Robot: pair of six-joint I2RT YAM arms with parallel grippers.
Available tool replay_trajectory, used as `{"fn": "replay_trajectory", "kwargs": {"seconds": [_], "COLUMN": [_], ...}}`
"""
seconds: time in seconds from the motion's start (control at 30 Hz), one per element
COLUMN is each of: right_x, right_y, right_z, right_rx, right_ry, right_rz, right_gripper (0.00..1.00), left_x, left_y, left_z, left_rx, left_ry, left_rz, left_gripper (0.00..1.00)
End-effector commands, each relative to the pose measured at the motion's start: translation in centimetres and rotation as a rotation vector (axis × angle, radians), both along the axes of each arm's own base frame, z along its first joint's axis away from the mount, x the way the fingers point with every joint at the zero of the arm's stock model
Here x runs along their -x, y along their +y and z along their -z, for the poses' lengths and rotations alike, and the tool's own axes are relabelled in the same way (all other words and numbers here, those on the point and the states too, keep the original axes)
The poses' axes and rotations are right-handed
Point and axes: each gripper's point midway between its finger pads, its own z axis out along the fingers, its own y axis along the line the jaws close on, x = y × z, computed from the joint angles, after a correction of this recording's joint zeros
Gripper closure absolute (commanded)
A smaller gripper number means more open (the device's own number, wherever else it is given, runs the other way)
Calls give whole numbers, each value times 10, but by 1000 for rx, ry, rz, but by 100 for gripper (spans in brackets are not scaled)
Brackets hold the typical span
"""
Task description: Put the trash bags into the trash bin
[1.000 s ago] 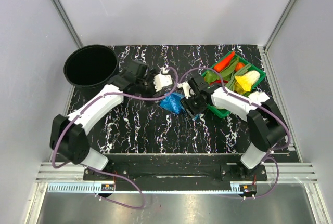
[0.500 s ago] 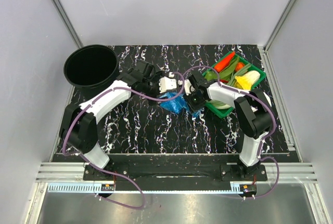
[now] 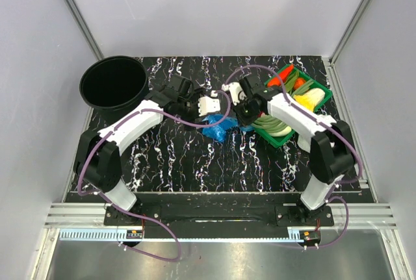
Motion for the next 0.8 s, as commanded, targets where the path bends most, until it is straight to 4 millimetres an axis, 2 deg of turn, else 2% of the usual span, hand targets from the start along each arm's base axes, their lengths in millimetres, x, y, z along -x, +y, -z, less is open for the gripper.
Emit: {"fn": "replay_trajectory", "kwargs": {"seconds": [0.0, 0.13, 0.33, 0.47, 0.57, 0.63, 0.77], "right_x": [-1, 3, 5, 11, 15, 19, 30], "right_y": [6, -1, -13, -14, -14, -18, -30], "right_z": [-85, -119, -168, -182, -189, -191, -201], "right_rx": [-101, -116, -121, -129, -137, -131, -112], "right_ry": [-137, -202, -315, -311, -309, -311, -341], "right_rz": [-20, 1, 18, 4, -3, -4, -1], "right_gripper": [100, 100, 100, 100, 100, 100, 100], "left_x": [-8, 0, 7, 8, -1, -15, -36], "left_y": [-2, -5, -21, -35, -42, -47, -55], "left_z": [-42, -48, -51, -56, -56, -55, -43], "left_rx": [35, 59, 72, 98, 119, 141, 181], "left_ry": [-110, -106, -121, -109, -97, -112, -80], "left_rz": [7, 31, 108, 129, 102, 59, -53], "left_gripper": [4, 4, 4, 4, 5, 4, 5]}}
